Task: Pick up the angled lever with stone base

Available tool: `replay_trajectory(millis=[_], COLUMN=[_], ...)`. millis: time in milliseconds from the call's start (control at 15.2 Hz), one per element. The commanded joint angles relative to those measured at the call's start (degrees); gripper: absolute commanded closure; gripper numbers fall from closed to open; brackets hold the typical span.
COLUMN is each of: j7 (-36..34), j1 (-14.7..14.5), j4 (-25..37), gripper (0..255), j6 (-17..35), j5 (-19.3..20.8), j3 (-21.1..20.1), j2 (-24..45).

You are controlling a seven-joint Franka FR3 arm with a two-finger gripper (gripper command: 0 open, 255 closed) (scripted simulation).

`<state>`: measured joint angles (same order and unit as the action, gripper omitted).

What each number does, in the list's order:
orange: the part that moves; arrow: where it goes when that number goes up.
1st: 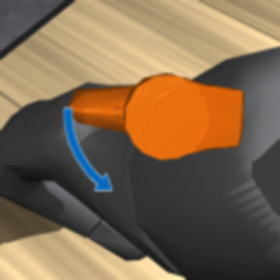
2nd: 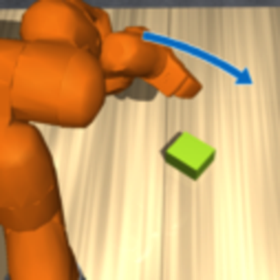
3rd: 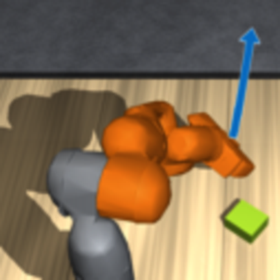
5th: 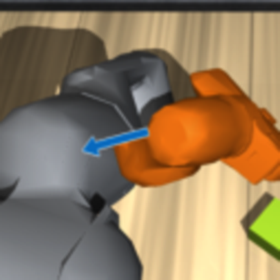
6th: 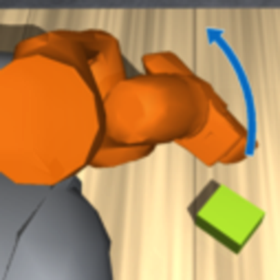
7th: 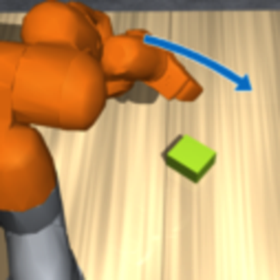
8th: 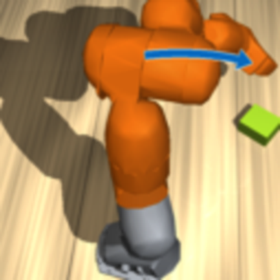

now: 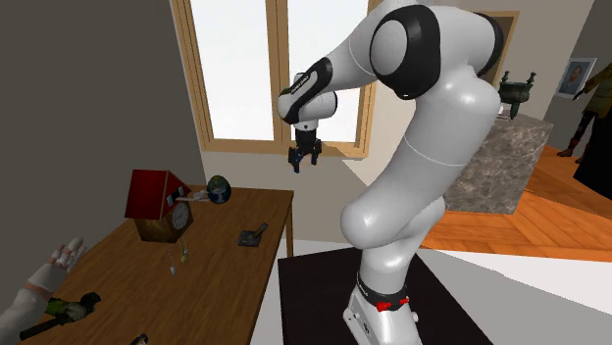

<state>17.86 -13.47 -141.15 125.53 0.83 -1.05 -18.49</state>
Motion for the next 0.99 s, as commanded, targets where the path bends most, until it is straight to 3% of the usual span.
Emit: replay_trajectory(millis=[0,924], j7=[1.4,8.2], j1=[-1.1,-8.0], j4=[0.7,7.2], gripper=[0,0], j6=[2.5,17.3], j5=[-0.4,-0.2], j3=[-0.6,-6.6], j2=[3.5,27.5])
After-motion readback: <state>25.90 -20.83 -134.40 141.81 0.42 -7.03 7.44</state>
